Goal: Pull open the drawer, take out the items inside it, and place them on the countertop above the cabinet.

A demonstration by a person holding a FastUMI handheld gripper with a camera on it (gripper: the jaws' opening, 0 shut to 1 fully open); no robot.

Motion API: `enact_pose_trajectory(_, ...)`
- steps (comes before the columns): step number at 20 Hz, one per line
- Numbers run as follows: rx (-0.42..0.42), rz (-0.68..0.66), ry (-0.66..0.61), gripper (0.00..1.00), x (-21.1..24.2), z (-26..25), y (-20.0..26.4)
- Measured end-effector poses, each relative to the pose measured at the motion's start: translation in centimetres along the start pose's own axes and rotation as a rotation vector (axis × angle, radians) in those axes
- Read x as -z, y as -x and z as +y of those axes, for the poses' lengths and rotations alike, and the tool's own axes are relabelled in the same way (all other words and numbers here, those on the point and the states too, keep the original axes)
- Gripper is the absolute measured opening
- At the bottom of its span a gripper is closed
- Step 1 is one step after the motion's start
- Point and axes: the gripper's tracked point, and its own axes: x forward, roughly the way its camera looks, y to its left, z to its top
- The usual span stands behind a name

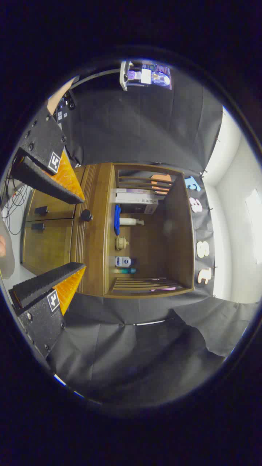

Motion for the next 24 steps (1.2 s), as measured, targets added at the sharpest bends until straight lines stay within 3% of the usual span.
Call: enact_pose_trajectory(24,-0.012,0.025,0.017,1.0,0.71,0.05,-0.14)
